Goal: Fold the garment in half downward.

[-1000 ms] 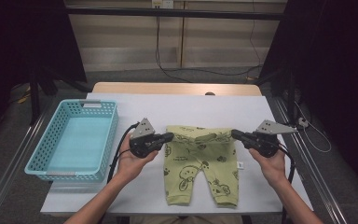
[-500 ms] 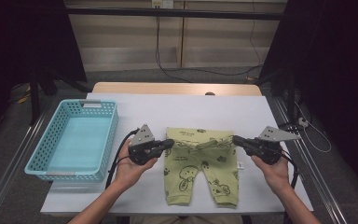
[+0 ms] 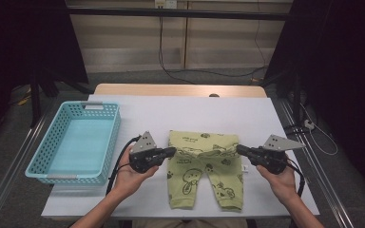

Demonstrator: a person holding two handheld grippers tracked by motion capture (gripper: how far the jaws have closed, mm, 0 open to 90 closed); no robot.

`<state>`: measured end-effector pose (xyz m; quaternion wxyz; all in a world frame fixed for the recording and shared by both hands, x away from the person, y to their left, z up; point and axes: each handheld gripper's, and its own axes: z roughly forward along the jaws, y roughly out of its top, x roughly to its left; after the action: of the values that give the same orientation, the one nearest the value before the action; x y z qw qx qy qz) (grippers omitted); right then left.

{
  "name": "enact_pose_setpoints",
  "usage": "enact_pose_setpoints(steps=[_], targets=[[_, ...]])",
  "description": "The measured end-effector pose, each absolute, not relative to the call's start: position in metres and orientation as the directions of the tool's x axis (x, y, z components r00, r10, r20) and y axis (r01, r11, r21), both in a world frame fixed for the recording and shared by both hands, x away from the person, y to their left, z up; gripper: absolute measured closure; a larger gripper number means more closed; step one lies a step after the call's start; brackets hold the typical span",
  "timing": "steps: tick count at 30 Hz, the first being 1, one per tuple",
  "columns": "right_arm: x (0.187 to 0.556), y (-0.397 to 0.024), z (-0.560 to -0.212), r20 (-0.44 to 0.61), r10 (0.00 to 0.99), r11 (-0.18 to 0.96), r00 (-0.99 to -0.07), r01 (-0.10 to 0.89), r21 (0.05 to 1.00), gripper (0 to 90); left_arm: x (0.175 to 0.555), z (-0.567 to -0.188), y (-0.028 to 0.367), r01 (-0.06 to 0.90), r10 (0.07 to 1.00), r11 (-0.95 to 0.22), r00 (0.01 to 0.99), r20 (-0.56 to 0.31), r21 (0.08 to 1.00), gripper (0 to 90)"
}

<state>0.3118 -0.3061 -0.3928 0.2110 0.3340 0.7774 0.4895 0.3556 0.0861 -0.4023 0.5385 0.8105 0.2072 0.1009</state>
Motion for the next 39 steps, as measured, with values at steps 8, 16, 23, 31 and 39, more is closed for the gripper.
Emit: enact_pose_setpoints(steps=[8, 16, 23, 31, 39], targets=[[0.302, -0.309, -0.392, 0.032, 0.715, 0.277, -0.698, 0.326, 0.904, 89.6, 0.351, -0.404, 0.086, 0.227, 0.427, -0.363, 0.902, -0.055, 0.904, 89.0], [0.297, -0.309, -0.398, 0.052, 0.704, 0.281, -0.708, 0.345, 0.895, 89.6, 0.348, -0.411, 0.086, 0.247, 0.416, -0.385, 0.906, -0.072, 0.889, 89.0], [0.29, -0.308, -0.401, 0.057, 0.691, 0.296, -0.721, 0.354, 0.887, 89.6, 0.34, -0.415, 0.088, 0.25, 0.404, -0.398, 0.912, -0.076, 0.882, 89.0], [0.282, -0.308, -0.404, 0.068, 0.68, 0.299, -0.73, 0.361, 0.884, 89.5, 0.33, -0.417, 0.09, 0.277, 0.4, -0.394, 0.91, -0.107, 0.876, 89.0], [0.274, -0.308, -0.404, 0.072, 0.67, 0.309, -0.739, 0.365, 0.878, 89.6, 0.319, -0.417, 0.091, 0.264, 0.384, -0.413, 0.918, -0.097, 0.872, 88.9]])
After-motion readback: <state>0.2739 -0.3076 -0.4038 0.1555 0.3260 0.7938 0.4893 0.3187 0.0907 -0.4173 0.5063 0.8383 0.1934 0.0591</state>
